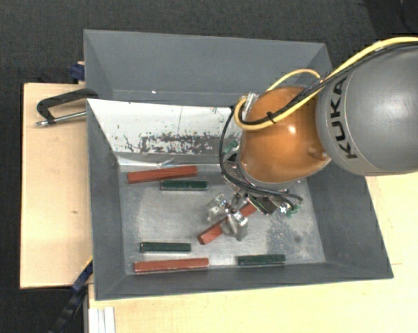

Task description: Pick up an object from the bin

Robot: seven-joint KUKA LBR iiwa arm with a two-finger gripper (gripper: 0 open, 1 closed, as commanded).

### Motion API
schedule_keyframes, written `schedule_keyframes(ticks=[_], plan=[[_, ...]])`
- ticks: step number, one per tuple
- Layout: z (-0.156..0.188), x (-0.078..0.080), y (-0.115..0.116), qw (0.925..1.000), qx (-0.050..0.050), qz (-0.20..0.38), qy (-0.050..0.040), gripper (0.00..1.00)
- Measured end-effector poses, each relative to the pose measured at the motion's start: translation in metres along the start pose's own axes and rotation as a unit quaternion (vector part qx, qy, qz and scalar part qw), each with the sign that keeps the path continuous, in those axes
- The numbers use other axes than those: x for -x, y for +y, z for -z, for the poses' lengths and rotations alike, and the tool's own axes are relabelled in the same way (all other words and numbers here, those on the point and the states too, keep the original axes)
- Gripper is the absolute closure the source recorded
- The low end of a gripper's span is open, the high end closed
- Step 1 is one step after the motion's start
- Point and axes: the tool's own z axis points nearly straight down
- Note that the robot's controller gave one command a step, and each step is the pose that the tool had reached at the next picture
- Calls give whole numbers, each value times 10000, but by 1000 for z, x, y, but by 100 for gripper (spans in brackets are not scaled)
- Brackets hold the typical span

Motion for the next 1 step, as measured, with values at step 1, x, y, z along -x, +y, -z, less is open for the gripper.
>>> schedule_keyframes(ticks=[1], plan=[[99,-7,0,10000,-3,-58,1,100]])
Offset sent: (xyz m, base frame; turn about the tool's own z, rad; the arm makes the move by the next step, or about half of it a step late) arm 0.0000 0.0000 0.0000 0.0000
